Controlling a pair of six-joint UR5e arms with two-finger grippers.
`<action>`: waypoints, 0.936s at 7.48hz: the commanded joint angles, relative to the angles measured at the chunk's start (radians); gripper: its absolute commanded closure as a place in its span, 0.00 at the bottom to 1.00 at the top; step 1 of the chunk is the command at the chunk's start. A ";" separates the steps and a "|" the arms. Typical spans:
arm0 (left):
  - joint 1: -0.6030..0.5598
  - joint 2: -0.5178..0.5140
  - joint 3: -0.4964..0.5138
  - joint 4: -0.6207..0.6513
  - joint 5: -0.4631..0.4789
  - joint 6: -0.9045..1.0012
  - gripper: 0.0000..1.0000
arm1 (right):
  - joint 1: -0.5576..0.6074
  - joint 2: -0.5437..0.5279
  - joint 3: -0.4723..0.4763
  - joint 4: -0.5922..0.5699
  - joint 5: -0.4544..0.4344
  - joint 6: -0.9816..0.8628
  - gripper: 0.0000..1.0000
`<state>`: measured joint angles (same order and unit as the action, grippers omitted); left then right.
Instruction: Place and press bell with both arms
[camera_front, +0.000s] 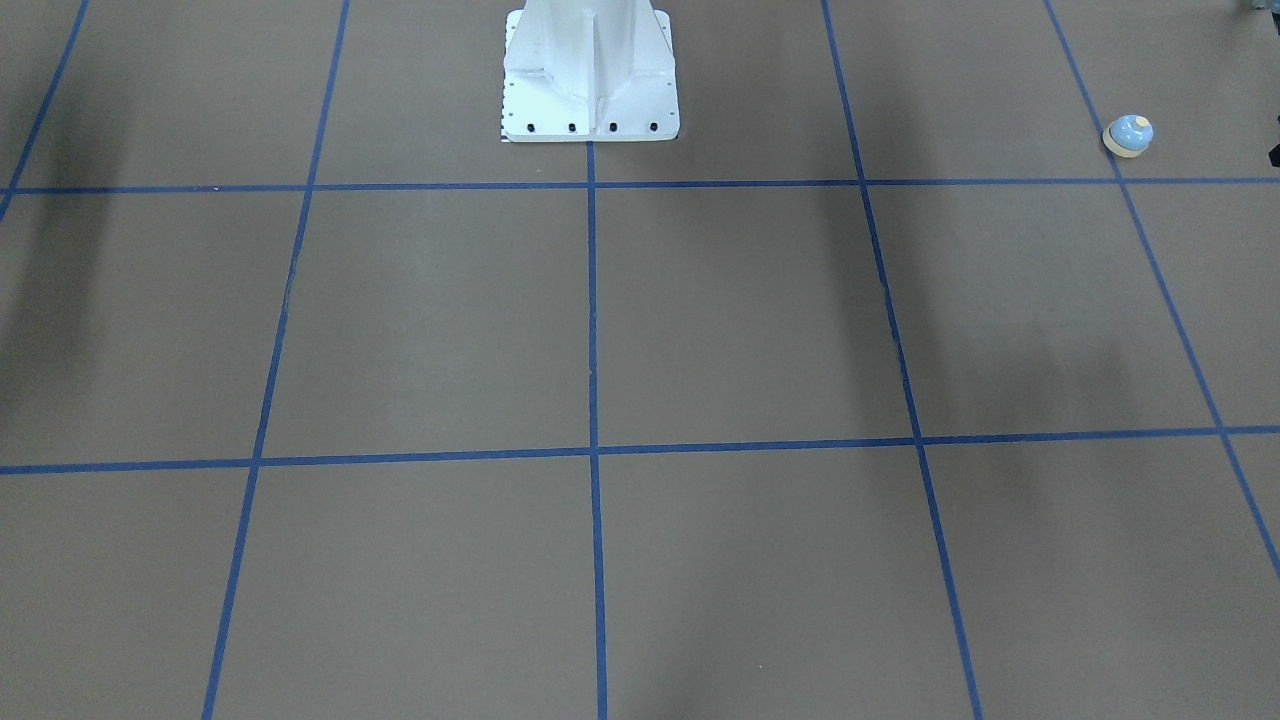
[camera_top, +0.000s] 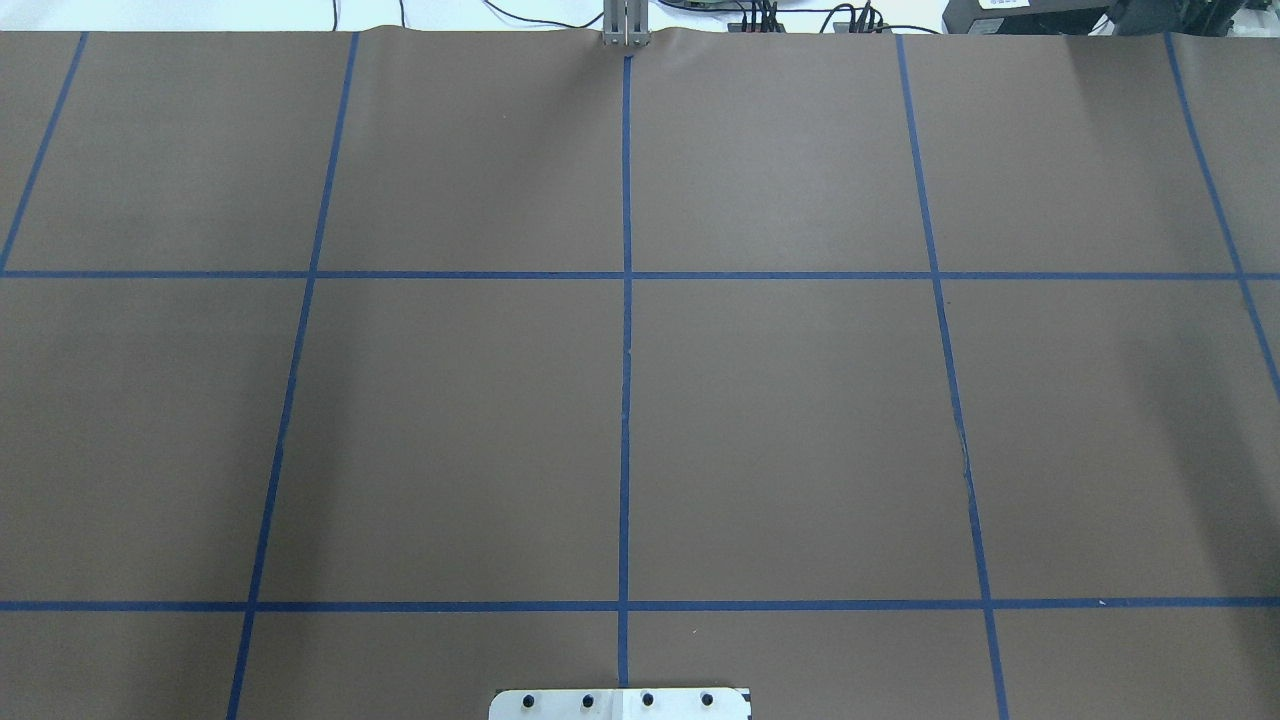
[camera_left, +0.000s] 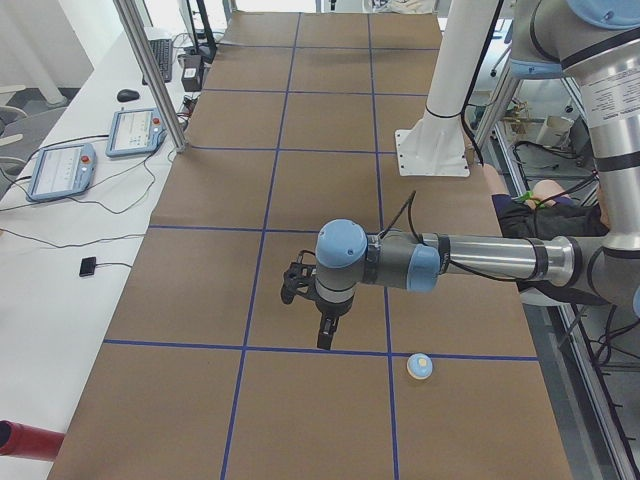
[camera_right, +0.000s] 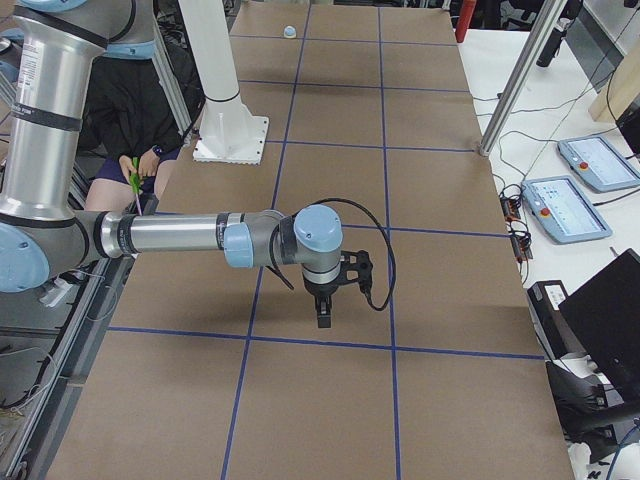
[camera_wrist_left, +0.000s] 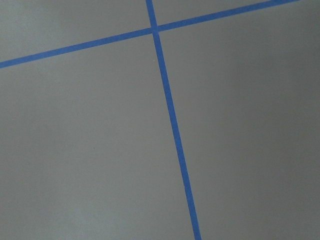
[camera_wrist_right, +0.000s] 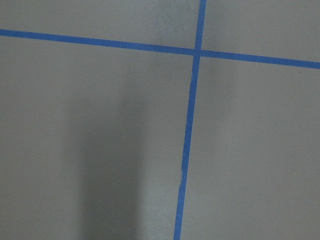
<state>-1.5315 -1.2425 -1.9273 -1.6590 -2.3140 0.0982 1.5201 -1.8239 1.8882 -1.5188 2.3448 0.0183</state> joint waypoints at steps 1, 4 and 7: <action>0.001 0.000 -0.001 -0.001 0.002 0.003 0.00 | 0.000 0.000 0.000 0.002 0.001 -0.001 0.00; -0.004 -0.009 -0.024 -0.037 -0.004 0.000 0.00 | 0.000 0.000 0.000 0.014 0.002 0.002 0.00; -0.004 -0.101 0.022 -0.039 -0.005 -0.015 0.00 | -0.001 0.009 0.000 0.014 0.011 0.006 0.00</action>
<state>-1.5358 -1.3017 -1.9323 -1.6958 -2.3166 0.0881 1.5197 -1.8185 1.8883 -1.5050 2.3543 0.0232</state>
